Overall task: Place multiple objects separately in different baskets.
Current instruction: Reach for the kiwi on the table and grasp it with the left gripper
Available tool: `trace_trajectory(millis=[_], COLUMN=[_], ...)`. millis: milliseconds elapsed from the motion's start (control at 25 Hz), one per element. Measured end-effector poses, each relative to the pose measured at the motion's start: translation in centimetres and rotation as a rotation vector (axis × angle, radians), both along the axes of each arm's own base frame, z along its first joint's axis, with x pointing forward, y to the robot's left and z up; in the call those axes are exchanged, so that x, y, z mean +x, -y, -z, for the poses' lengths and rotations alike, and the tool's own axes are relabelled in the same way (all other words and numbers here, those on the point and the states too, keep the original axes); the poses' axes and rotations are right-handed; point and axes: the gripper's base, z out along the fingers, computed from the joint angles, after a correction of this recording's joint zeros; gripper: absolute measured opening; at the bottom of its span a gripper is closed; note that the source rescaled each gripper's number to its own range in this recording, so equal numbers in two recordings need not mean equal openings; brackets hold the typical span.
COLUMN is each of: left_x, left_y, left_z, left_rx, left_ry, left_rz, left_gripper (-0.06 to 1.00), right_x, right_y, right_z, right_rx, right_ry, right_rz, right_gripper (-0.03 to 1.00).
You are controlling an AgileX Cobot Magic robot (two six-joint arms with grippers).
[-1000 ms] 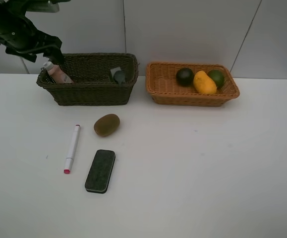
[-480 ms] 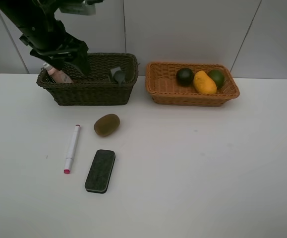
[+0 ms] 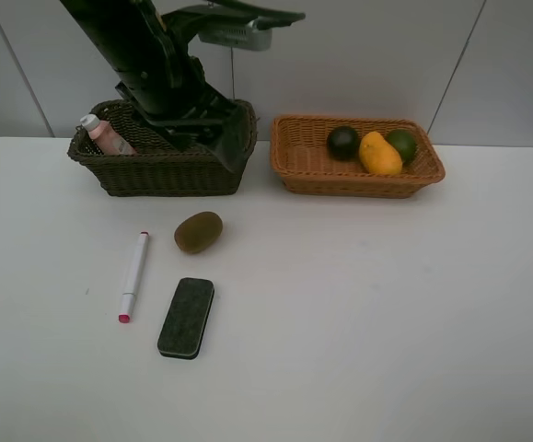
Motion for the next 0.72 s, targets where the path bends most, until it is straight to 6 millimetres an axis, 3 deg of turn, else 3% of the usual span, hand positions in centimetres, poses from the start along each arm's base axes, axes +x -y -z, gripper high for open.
trace_trajectory(millis=[240,720], left_x=[0.4,3.1], left_y=[-0.3,0.3], left_z=[0.5,8.0], left_rx=[0.056,0.144], left_ry=[0.019,-0.046], left_rz=[0.007,0.043], left_gripper=[1.00,1.00], right_x=[0.0,0.0], right_y=[0.0,0.0], right_z=[0.0,0.0], right_rx=[0.000,0.000], right_ry=[0.000,0.000], right_rz=[0.000,0.000], right_gripper=[1.00,1.00])
